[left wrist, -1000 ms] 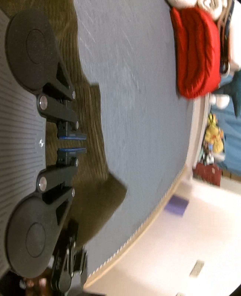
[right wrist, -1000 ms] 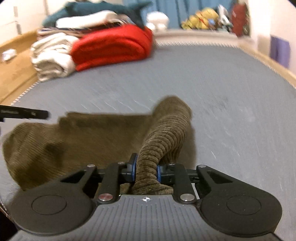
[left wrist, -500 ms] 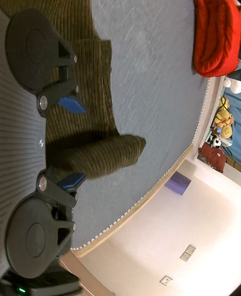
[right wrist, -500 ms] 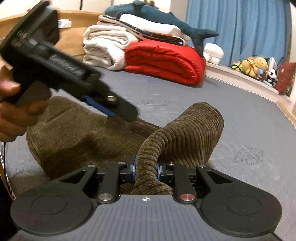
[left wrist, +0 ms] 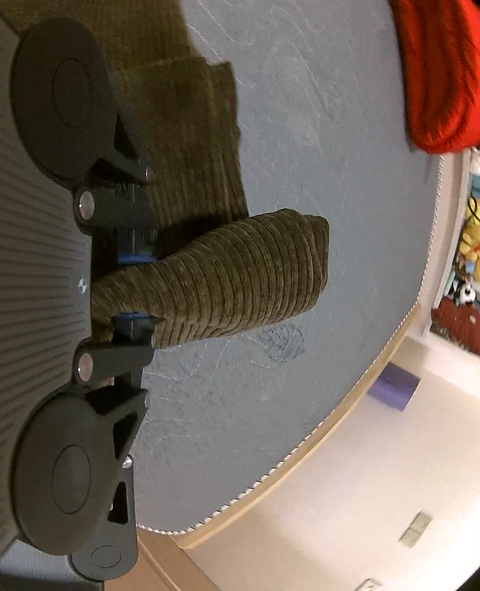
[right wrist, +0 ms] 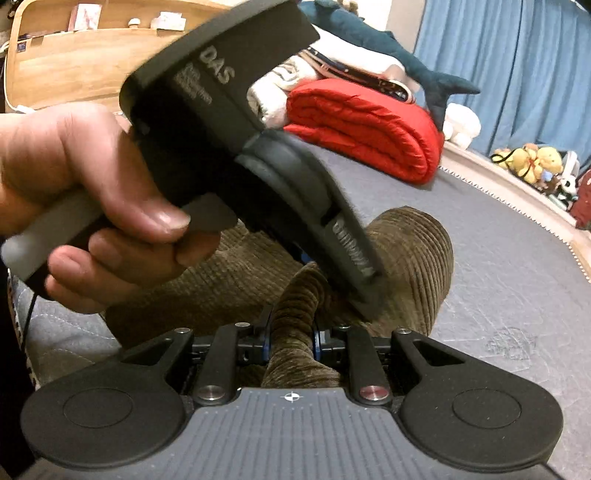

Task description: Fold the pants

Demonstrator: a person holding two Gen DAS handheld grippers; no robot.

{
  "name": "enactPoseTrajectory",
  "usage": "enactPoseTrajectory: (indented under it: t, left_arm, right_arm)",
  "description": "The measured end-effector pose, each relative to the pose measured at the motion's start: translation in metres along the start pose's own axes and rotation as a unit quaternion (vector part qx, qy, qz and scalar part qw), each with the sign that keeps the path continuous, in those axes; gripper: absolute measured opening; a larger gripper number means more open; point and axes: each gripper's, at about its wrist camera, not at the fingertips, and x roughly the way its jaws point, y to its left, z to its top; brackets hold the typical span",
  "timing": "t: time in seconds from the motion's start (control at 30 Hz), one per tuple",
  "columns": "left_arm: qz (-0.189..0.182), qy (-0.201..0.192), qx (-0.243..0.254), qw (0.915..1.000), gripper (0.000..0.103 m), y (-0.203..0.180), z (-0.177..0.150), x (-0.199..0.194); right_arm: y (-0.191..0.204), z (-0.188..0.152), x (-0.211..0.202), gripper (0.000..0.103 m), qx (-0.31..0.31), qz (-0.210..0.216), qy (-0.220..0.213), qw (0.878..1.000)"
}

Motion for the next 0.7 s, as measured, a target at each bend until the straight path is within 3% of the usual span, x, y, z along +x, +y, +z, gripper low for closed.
enactPoseTrajectory:
  t: [0.1,0.17,0.27,0.3,0.33,0.4,0.53,0.7]
  left_arm:
    - [0.006,-0.008,0.001,0.9999,0.021,0.016,-0.003,-0.016]
    - [0.012,-0.018,-0.019,0.9996,0.020,0.032,-0.003,-0.034]
    - [0.036,-0.032,-0.066,0.9967,0.019,0.069,-0.006,-0.065]
    - [0.048,-0.035,-0.082,0.9949,0.019,0.081,-0.007,-0.075]
    - [0.064,-0.039,-0.101,0.9921,0.018,0.096,-0.011,-0.089]
    - [0.088,-0.047,-0.124,0.9872,0.018,0.117,-0.016,-0.113]
    - [0.145,-0.077,-0.159,0.9735,0.018,0.156,-0.031,-0.164]
    - [0.232,-0.105,-0.223,0.9411,0.020,0.202,-0.044,-0.205]
  right_arm:
    - [-0.007,0.011,-0.005,0.051,0.056,0.078,-0.007,0.995]
    - [-0.014,0.018,-0.012,0.050,0.092,0.135,-0.026,0.986]
    - [-0.030,0.026,-0.021,0.050,0.153,0.212,-0.062,0.963]
    - [-0.036,0.028,-0.024,0.053,0.174,0.236,-0.078,0.953]
    - [-0.041,0.028,-0.026,0.063,0.193,0.251,-0.091,0.944]
    - [-0.050,0.029,-0.023,0.077,0.226,0.252,-0.103,0.935]
    - [-0.053,0.021,0.000,0.079,0.272,0.201,-0.064,0.939]
    - [-0.042,0.017,0.028,0.079,0.279,0.169,-0.015,0.945]
